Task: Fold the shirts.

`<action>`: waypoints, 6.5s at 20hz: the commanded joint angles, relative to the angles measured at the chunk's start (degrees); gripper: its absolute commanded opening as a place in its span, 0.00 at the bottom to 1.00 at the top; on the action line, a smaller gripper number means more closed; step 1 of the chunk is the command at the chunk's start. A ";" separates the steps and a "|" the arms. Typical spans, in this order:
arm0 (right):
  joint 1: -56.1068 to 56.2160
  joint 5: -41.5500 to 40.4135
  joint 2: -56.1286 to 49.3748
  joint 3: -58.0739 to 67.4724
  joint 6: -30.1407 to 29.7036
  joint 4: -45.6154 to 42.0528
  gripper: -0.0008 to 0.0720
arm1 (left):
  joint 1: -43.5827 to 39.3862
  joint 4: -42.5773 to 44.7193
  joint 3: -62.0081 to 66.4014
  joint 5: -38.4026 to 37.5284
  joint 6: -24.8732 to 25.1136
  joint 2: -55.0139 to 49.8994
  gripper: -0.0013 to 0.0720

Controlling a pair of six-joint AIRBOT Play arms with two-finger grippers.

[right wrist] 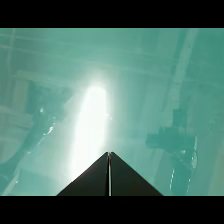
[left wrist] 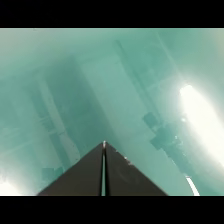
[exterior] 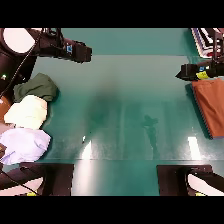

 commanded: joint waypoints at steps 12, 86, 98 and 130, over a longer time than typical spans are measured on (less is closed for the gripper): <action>0.15 -0.15 0.02 -0.02 -0.02 0.31 0.04 | 0.00 -0.02 -0.02 0.24 -0.11 0.00 0.05; 0.09 -4.63 9.86 -5.86 3.15 0.46 0.03 | 4.74 -5.90 18.84 -17.97 4.04 -35.52 0.05; 9.29 -13.57 -10.36 -30.82 -8.48 29.59 0.63 | 9.81 -1.11 23.74 -20.17 3.41 -30.16 0.05; -5.79 0.24 21.79 18.56 -6.71 4.28 0.03 | 9.79 4.13 23.74 -13.51 -1.97 23.41 0.05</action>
